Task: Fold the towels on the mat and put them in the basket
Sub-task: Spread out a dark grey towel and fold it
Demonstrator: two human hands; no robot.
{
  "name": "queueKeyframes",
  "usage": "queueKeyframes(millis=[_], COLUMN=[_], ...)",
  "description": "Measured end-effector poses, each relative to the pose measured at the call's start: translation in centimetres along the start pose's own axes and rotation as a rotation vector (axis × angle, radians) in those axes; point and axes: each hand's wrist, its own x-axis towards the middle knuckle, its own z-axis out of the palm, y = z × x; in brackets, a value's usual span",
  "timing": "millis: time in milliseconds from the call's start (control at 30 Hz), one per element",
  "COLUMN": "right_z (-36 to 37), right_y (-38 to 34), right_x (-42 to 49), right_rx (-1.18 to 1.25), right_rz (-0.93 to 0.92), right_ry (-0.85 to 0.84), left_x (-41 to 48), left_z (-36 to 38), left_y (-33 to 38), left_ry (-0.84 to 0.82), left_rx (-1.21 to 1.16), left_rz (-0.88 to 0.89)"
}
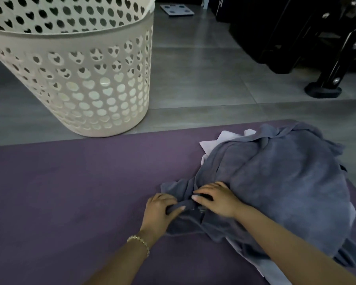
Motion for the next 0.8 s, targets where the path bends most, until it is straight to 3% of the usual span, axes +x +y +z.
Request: queueKeyframes(millis=[100,200,300,400,500,667,800], right_z=[-1.2,-3.0,-5.7,-9.0,-12.3,-16.0,-14.4], right_y=[-0.9,-2.9,-6.5,-9.9,-13.5,-20.4,-27.5], right_x=[-0.6,-0.8,-0.7,-0.9,-1.2,-1.8,-0.3], right_rx=[0.174,0.259,0.514,0.585,0.477,0.418,0.506], right_rz=[-0.004,-0.075,-0.136,-0.192,-0.163,-0.074,-0.071], right_ry=[0.09,0.123,0.056,-0.005,-0.118,-0.318,-0.327], left_x=[1.4,2.8,3.7,3.6,2.6,-2.1,-5.8], left_z=[-2.8,-7.0,-12.4,-19.6,-27.6,-39.7,-43.9], left_y=[2.6,5.1,7.3,8.4,7.9,4.8,0.0], left_ry=[0.096,0.09,0.079,0.059,0.07,0.167,0.261], left_rx=[-0.344,-0.498,-0.568,-0.461,-0.278,-0.104,0.024], left_rz=[-0.159,-0.171,-0.188,-0.167,-0.124,-0.216,-0.308])
